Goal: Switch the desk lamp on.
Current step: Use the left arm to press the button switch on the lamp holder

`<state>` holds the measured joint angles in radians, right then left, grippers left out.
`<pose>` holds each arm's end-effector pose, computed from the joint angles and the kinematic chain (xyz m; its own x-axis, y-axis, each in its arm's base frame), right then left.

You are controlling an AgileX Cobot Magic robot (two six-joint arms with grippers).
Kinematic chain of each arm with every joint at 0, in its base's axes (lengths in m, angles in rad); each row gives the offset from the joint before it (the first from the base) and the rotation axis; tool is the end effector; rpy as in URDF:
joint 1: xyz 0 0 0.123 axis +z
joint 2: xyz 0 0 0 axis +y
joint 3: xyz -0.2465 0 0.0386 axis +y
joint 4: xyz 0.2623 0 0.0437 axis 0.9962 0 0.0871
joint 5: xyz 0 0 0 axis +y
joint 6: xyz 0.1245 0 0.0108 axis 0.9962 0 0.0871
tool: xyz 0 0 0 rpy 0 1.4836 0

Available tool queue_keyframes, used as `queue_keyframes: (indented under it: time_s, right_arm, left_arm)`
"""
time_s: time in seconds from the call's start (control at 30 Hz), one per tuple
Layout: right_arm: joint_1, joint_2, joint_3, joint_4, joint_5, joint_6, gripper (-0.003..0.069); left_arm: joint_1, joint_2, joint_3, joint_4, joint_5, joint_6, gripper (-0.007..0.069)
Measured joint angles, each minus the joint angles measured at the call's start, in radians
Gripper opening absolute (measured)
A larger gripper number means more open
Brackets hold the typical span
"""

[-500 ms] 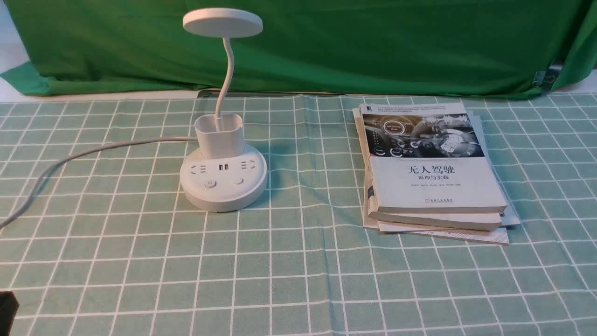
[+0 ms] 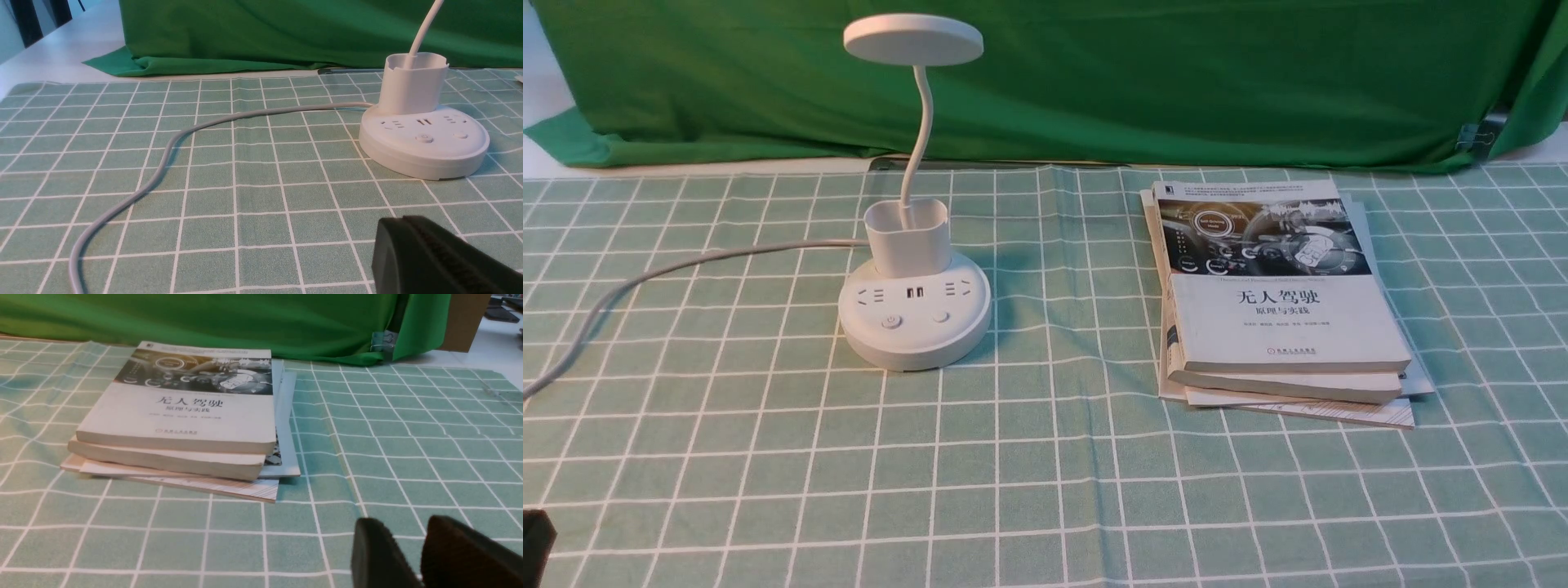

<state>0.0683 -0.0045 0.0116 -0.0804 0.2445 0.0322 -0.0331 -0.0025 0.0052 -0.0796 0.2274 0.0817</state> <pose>0.1390 0.0071 0.1819 -0.1601 -0.0569 -0.9855 -0.0565 0.9972 -0.0484 0.1393 -0.0069 0.1862 -0.1414 0.0088 -0.9899 0.0514 0.9987 0.0016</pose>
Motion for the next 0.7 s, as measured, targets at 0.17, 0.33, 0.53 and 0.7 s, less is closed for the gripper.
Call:
queue_keyframes:
  time_s: [0.17, 0.33, 0.53, 0.7]
  right_arm:
    - [0.0, 0.0, 0.0, 0.0, 0.0, 0.0, 0.0241]
    - [0.0, 0.0, 0.0, 0.0, 0.0, 0.0, 0.0241]
    - [0.0, 0.0, 0.0, 0.0, 0.0, 0.0, 0.0241]
    - [0.0, 0.0, 0.0, 0.0, -0.001, 0.0, 0.0241]
  left_arm:
    - [0.0, 0.0, 0.0, 0.0, 0.0, 0.0, 0.0001]
    - [0.0, 0.0, 0.0, 0.0, 0.0, 0.0, 0.0001]
    - [0.0, 0.0, 0.0, 0.0, 0.0, 0.0, 0.0001]
    - [0.0, 0.0, 0.0, 0.0, -0.014, 0.0, 0.0001]
